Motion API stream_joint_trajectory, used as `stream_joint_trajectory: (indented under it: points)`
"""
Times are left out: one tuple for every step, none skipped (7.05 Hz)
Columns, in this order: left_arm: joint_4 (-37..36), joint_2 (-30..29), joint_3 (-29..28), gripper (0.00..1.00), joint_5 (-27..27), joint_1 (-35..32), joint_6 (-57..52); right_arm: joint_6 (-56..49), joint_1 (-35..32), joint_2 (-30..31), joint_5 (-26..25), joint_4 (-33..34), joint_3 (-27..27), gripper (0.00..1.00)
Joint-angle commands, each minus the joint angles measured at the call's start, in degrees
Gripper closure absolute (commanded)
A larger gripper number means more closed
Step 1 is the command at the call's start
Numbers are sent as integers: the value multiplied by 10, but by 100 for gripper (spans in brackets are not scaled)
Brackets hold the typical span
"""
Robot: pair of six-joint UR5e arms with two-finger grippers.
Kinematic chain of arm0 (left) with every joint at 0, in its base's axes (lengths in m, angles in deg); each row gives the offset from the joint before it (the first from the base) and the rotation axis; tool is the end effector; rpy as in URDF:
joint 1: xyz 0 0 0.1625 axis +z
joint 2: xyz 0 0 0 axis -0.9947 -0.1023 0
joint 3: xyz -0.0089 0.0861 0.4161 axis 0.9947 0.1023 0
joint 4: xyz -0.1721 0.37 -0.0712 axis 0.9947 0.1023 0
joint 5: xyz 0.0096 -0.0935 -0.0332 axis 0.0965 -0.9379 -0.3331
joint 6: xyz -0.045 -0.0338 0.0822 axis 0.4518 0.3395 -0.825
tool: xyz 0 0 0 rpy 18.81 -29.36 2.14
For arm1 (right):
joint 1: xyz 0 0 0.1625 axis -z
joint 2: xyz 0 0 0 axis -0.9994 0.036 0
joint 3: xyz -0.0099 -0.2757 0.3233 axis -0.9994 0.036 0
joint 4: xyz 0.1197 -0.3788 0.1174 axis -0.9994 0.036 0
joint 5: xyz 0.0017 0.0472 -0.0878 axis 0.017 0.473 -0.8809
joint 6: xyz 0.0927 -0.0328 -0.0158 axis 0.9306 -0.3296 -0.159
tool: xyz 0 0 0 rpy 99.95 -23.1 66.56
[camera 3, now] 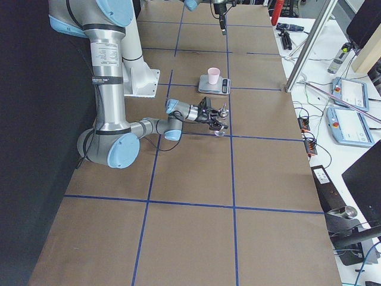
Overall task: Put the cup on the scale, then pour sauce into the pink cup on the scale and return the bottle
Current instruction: 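Lower the bottle with the right gripper onto its original spot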
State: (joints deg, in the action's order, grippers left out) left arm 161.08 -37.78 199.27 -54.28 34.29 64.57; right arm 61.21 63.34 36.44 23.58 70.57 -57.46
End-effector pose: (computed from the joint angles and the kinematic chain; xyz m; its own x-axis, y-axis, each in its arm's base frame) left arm 0.3082 -0.5060 0.2236 0.5348 0.1034 -0.8386 0.2076 0.9460 0.2491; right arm -0.3880 -0.4041 0.4937 0.7606 -0.0533 0.6470 -0.5874 0.3682 0.7207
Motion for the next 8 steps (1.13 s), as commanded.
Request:
stream_joint_trajectory:
  points:
    - [-1,-1,0,50,0,0,1,1,9,1,1,1,-3,100]
    - [-1,-1,0,50,0,0,1,3,14,1,1,1,-4,100]
    - [-2,-1,1,50,0,-1,1,4,18,2,1,0,-4,100]
    - [-3,-1,2,50,0,-1,1,5,21,3,-1,0,-4,100]
    - [-3,-1,4,49,0,-1,1,6,24,22,-1,-1,-20,100]
    - [-4,-1,6,49,0,-1,1,6,29,42,-1,0,-46,100]
    - [-4,0,6,49,0,-1,2,13,35,43,-3,0,-47,100]
    - [-4,0,6,49,0,-1,2,20,42,43,-10,1,-43,100]
